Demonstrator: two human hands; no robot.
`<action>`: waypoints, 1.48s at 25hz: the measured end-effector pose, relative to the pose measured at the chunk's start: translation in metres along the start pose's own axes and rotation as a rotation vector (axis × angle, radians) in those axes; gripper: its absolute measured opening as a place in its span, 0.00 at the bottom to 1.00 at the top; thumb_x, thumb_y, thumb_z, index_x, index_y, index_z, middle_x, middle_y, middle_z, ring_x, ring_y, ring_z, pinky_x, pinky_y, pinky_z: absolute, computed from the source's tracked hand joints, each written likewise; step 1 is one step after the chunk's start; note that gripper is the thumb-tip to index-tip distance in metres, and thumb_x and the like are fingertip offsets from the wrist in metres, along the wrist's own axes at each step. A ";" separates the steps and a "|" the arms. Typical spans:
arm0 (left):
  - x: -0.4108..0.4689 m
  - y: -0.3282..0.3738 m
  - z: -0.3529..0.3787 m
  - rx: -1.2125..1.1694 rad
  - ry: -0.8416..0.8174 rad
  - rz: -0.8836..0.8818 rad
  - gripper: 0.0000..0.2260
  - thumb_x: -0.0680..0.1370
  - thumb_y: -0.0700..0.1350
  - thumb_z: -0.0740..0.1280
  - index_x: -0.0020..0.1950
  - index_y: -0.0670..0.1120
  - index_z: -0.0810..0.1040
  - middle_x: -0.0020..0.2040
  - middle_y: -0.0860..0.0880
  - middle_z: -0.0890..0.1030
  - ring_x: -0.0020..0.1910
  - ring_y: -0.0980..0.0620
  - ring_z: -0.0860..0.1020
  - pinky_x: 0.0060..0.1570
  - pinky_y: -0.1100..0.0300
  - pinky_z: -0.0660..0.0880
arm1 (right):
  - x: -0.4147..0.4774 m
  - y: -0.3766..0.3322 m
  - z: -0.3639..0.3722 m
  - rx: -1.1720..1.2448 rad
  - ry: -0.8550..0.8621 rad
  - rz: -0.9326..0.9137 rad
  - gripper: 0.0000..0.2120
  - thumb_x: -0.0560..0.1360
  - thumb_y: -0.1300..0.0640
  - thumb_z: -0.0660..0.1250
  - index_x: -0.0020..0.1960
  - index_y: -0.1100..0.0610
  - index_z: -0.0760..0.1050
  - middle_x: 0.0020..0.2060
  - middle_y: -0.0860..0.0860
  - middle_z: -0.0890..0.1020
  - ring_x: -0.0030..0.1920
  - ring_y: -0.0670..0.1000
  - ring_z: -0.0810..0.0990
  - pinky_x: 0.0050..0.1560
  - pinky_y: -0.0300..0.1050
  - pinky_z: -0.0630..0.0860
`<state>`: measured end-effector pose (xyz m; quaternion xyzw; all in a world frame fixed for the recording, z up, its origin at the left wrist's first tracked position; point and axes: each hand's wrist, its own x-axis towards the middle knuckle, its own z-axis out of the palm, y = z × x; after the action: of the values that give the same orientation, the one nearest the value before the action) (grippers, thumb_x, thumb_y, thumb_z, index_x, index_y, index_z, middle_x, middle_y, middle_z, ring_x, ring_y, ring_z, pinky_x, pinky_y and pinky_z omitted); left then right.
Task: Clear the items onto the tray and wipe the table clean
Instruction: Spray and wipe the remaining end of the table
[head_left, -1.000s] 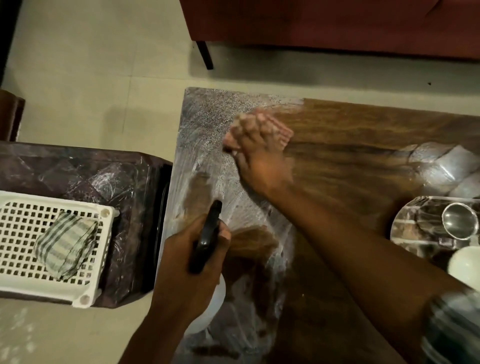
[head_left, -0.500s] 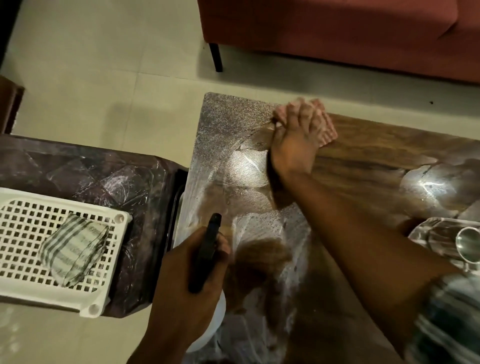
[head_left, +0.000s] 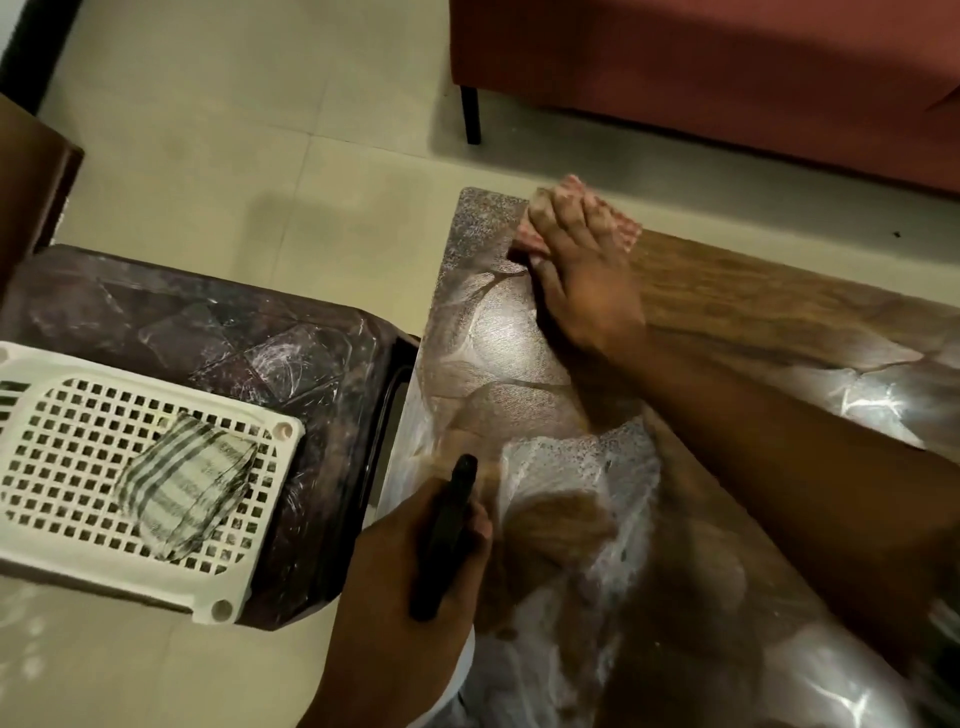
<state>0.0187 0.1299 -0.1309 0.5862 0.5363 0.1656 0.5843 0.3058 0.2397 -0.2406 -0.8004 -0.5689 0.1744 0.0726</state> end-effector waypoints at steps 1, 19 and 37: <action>0.000 0.002 0.001 -0.030 0.002 -0.029 0.10 0.80 0.33 0.72 0.45 0.48 0.84 0.28 0.53 0.82 0.26 0.62 0.80 0.34 0.72 0.73 | 0.009 -0.024 0.006 0.060 0.023 0.083 0.29 0.88 0.42 0.48 0.87 0.43 0.49 0.88 0.48 0.48 0.87 0.56 0.43 0.86 0.64 0.44; -0.027 -0.007 -0.019 0.139 -0.091 0.002 0.08 0.80 0.39 0.73 0.46 0.52 0.83 0.32 0.57 0.83 0.32 0.62 0.82 0.38 0.73 0.74 | -0.152 -0.015 0.037 -0.210 -0.379 -1.015 0.26 0.90 0.45 0.51 0.87 0.45 0.55 0.87 0.48 0.53 0.88 0.58 0.48 0.86 0.62 0.55; -0.144 -0.066 0.010 0.324 -0.391 0.020 0.12 0.80 0.58 0.64 0.41 0.54 0.77 0.30 0.56 0.75 0.28 0.53 0.72 0.33 0.65 0.65 | -0.331 0.076 0.039 -0.143 -0.192 -0.413 0.28 0.88 0.45 0.52 0.87 0.46 0.57 0.87 0.48 0.56 0.87 0.57 0.51 0.86 0.51 0.50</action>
<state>-0.0549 -0.0110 -0.1285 0.6982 0.4268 -0.0334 0.5738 0.2625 -0.0997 -0.2358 -0.6499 -0.7358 0.1904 -0.0047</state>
